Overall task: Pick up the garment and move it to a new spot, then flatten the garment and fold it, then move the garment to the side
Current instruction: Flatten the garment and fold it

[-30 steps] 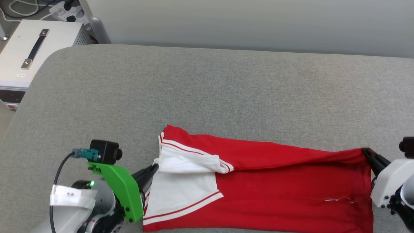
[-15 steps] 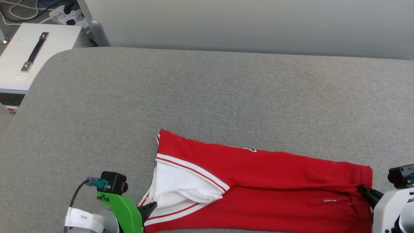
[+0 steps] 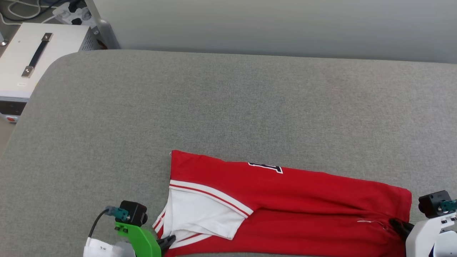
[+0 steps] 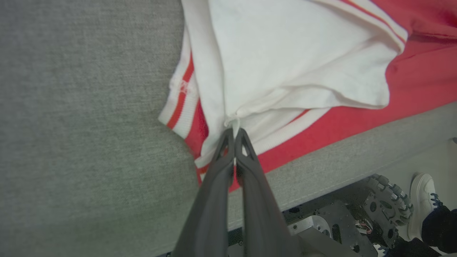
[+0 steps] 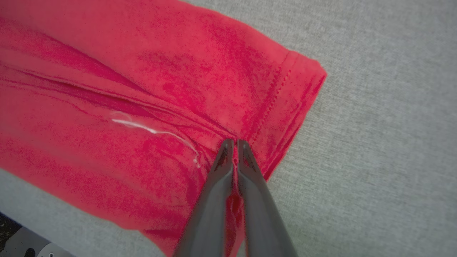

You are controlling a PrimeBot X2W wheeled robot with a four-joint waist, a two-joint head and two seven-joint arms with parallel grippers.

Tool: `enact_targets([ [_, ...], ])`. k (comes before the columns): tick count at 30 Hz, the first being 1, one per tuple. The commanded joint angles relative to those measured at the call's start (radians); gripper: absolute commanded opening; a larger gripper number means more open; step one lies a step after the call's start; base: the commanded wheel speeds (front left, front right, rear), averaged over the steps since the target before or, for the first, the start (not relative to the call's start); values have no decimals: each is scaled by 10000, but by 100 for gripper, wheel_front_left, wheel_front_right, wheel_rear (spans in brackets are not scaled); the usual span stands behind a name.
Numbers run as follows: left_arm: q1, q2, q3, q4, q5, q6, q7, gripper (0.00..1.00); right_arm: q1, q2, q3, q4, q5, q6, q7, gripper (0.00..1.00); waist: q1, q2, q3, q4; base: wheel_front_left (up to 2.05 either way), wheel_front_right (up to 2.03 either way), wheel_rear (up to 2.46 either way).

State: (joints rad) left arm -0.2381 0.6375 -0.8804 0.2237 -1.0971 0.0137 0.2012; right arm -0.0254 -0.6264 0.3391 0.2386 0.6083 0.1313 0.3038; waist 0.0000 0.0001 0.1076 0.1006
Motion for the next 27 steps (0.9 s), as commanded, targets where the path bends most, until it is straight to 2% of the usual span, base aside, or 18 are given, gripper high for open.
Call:
enact_targets([
  [1,33,-60,-85,178,90,-26,-72,75,-54,133,127,147,192,-6,64,100,0,-1,-235,-28,0,0,0],
  [2,67,-86,-93,246,91,-26,-113,100,-60,140,179,163,265,-6,78,100,0,-1,-310,-43,0,0,0],
  [11,258,-123,348,-21,161,62,-1265,100,-82,-133,-16,-484,848,-6,126,100,0,-1,-802,-178,0,0,0],
  [17,350,-185,964,-635,308,408,-2557,100,229,-101,-857,-1233,1234,-6,983,100,0,-1,-948,-209,0,0,0],
  [22,475,-489,1526,-901,660,676,-4080,100,660,351,-1867,-1604,1139,-6,1999,100,0,-1,-1050,-186,0,0,0],
  [27,664,-868,2302,-990,1731,914,-4607,100,1050,1175,-3027,-1507,526,-6,3328,100,0,-1,-1000,-133,0,0,0],
])
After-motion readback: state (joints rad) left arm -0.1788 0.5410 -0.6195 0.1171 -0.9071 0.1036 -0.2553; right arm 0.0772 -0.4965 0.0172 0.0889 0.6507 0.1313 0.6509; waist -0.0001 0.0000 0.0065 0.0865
